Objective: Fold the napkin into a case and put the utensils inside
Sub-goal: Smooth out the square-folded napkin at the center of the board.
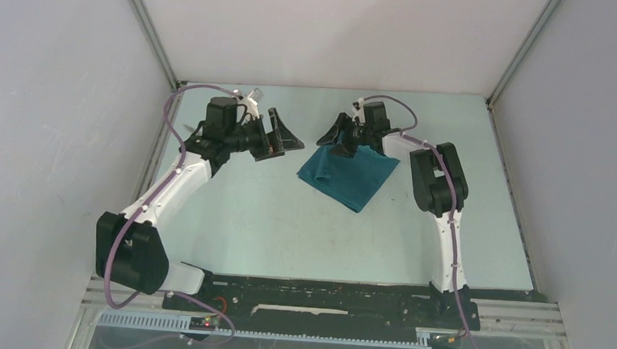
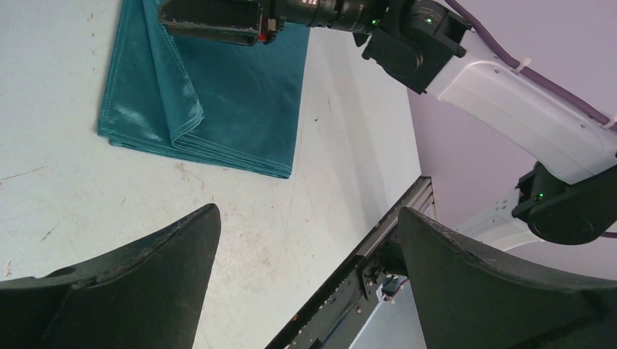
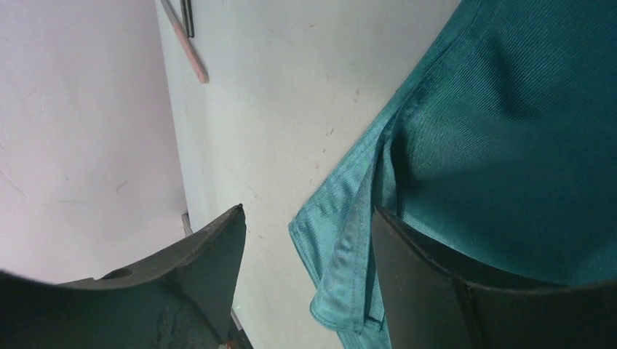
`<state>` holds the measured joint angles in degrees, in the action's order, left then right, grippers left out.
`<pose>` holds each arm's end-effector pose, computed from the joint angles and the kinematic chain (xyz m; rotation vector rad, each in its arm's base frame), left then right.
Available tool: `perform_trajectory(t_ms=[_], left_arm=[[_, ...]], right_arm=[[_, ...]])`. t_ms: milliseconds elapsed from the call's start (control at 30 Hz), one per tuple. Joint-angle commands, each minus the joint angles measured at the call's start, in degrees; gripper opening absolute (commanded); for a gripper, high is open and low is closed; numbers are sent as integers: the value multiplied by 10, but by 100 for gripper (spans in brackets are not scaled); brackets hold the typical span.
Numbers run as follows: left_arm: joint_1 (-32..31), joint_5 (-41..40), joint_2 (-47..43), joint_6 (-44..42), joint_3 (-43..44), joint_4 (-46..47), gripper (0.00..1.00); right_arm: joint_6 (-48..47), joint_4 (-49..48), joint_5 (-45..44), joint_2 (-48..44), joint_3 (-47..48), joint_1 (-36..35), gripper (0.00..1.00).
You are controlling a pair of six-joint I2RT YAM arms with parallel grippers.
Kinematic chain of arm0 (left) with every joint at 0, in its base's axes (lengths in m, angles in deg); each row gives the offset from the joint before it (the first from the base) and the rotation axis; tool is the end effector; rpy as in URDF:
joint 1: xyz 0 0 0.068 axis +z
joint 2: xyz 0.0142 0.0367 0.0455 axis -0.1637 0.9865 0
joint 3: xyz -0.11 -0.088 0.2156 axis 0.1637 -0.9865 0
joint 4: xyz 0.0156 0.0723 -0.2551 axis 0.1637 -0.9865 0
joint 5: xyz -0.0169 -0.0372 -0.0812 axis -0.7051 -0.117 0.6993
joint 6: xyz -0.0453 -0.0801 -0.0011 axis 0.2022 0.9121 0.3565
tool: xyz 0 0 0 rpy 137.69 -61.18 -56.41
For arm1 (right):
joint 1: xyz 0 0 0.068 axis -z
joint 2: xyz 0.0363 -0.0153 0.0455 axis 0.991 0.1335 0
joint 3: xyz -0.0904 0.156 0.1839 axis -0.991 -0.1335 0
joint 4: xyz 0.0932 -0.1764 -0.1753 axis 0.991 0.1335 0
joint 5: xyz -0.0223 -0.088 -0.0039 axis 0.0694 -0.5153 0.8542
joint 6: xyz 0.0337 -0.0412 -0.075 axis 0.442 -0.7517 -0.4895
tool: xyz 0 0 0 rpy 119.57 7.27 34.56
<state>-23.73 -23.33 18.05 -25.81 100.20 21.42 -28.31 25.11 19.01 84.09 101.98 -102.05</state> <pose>0.3237 -0.1337 0.2769 -0.0072 2.2207 -1.1833 0.4777 0.2263 0.1027 0.0584 2.4098 1.3033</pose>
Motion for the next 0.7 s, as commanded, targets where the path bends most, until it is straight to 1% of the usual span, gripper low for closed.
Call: perform_trajectory(t_ms=[0,200,333,433,667], left_arm=[[6,20,-3,3,-1,16,100],[6,20,-5,2,-1,16,100],[6,23,-6,3,-1,16,100],[7,24,-7,4,-2,18,100],[7,28,-8,9,-4,24,100]], right_arm=[[9,-14,21,24,36,-2,72],[14,-20,22,25,37,-3,71],[0,-6,19,-6,31,0,71],[4,-16,15,-32,12,13,72],[10,-25,18,-12,4,21,71]])
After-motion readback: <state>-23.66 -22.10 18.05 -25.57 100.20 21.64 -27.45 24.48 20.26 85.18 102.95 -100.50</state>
